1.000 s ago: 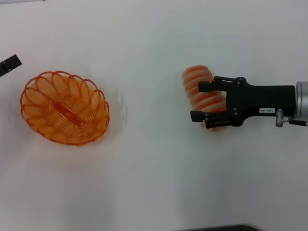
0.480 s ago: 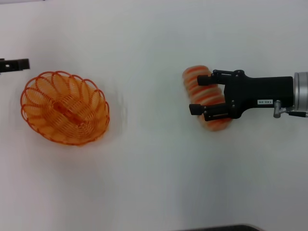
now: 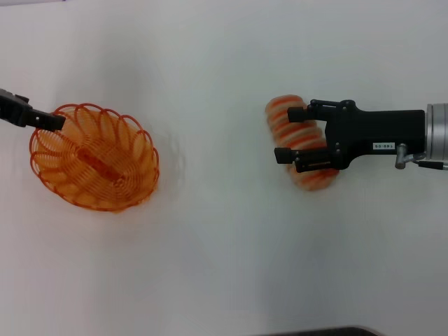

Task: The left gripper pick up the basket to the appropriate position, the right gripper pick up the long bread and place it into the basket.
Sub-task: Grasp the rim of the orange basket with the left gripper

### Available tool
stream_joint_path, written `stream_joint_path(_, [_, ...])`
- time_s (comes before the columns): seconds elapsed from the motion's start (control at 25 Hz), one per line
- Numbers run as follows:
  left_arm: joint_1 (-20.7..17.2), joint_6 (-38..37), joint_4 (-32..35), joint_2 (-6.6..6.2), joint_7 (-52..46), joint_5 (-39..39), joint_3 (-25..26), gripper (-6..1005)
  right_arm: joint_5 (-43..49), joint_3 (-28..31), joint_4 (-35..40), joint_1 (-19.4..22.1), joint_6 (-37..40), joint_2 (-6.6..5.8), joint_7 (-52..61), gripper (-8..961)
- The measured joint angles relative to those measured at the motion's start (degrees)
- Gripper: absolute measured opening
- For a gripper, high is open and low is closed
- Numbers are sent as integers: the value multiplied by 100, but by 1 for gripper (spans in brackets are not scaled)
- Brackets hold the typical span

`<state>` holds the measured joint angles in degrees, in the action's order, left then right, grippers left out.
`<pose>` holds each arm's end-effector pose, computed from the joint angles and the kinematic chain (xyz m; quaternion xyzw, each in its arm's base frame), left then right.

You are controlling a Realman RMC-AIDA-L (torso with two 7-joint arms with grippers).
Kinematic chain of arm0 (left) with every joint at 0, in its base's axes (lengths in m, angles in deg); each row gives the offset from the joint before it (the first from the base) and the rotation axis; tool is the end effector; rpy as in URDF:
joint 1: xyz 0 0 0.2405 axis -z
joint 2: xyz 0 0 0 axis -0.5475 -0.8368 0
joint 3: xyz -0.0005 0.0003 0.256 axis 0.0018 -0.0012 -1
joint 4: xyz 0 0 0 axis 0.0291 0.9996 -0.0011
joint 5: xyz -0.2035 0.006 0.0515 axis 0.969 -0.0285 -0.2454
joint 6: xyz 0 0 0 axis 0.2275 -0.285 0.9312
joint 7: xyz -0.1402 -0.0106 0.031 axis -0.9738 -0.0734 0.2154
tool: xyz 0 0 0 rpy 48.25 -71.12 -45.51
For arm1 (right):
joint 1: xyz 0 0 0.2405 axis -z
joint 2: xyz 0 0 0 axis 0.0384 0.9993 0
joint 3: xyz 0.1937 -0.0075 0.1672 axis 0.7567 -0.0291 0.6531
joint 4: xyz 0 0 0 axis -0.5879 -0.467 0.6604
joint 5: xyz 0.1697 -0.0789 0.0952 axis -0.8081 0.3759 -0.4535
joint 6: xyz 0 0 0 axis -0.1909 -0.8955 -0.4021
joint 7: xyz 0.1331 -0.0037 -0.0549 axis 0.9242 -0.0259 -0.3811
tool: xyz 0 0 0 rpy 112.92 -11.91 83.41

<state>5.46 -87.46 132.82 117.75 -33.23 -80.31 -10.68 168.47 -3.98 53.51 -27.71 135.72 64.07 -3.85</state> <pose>-0.2751 0.3866 0.0567 -0.8915 -0.3794 0.0792 0.2347 0.2843 0.3114 -0.0172 -0.9461 0.2074 0.2207 0.1148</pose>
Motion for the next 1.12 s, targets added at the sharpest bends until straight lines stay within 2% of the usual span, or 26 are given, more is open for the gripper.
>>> stream_joint_path(0.24, [23, 53, -13, 61, -40, -87, -276, 873, 19, 3, 0, 8, -17, 12, -16, 946])
stream_joint_path(0.4, [12, 194, -5, 194, -41, -190, -489, 873, 115, 17, 0, -12, -24, 40, 0, 946])
stream_joint_path(0.84, [-8, 332, 2, 269, -55, -310, -659, 865, 145, 6, 0, 17, -36, 113, 3, 945])
stream_joint_path(1.08, [1, 636, 39, 382, -203, -714, -663, 763, 144, 9, 0, 33, -32, 151, 2, 945])
stream_joint_path(1.12, [12, 690, 39, 402, -272, -815, -664, 722, 145, 9, 0, 34, -27, 157, 3, 945])
